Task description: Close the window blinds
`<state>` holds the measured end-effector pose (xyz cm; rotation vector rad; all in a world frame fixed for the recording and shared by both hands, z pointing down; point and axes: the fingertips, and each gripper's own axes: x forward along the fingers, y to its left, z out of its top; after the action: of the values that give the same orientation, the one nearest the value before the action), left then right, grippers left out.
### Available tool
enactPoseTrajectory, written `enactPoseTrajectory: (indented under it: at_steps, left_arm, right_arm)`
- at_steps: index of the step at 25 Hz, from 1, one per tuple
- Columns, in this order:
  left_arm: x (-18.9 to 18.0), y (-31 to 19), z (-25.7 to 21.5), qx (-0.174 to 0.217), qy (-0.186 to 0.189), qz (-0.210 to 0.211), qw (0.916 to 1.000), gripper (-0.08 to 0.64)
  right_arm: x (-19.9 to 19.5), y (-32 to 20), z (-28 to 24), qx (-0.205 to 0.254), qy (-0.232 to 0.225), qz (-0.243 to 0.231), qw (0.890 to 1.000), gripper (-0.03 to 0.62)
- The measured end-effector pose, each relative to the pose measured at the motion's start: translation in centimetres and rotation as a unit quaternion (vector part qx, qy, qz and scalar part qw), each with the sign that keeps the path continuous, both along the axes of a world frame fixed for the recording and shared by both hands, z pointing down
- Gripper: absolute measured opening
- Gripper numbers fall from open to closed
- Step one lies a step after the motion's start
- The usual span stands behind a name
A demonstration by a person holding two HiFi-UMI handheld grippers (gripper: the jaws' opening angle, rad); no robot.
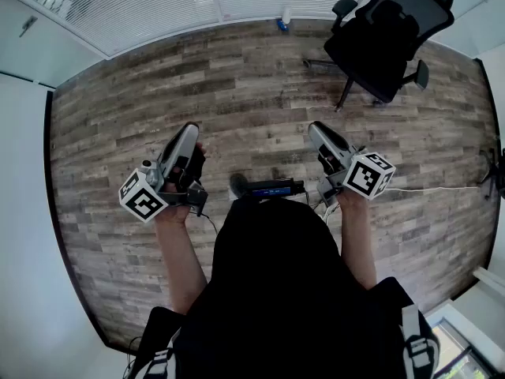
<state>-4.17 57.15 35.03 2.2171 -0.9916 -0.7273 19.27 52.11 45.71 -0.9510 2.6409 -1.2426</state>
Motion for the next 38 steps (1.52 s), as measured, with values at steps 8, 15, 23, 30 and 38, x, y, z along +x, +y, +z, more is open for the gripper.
enactPoseTrajectory:
  at_steps: [8, 15, 23, 30, 38]
  left_arm:
    - [0.2, -0.1, 0.4, -0.007, -0.004, -0.001, 1.0, 0.011]
    - [0.6, -0.1, 0.3, -0.01, -0.009, 0.002, 0.9999, 0.011]
    - [0.9, 0.1, 0.4, -0.013, -0.016, -0.002, 0.9998, 0.011]
    - [2.9, -0.2, 0.3, -0.013, -0.026, 0.002, 0.9996, 0.011]
    - [5.6, -0.4, -0.4, -0.011, -0.045, 0.007, 0.9989, 0.011]
  right_arm:
    - [0.6, 0.0, 0.3, -0.003, 0.003, 0.004, 1.0, 0.074]
    - [1.1, 0.0, 0.4, -0.003, -0.002, 0.009, 1.0, 0.074]
    - [2.4, -0.1, 1.1, -0.008, 0.006, 0.028, 1.0, 0.074]
    - [4.9, -0.5, 1.4, 0.002, 0.021, 0.053, 0.998, 0.074]
    - [7.7, -1.1, 2.2, -0.003, 0.008, 0.061, 0.998, 0.074]
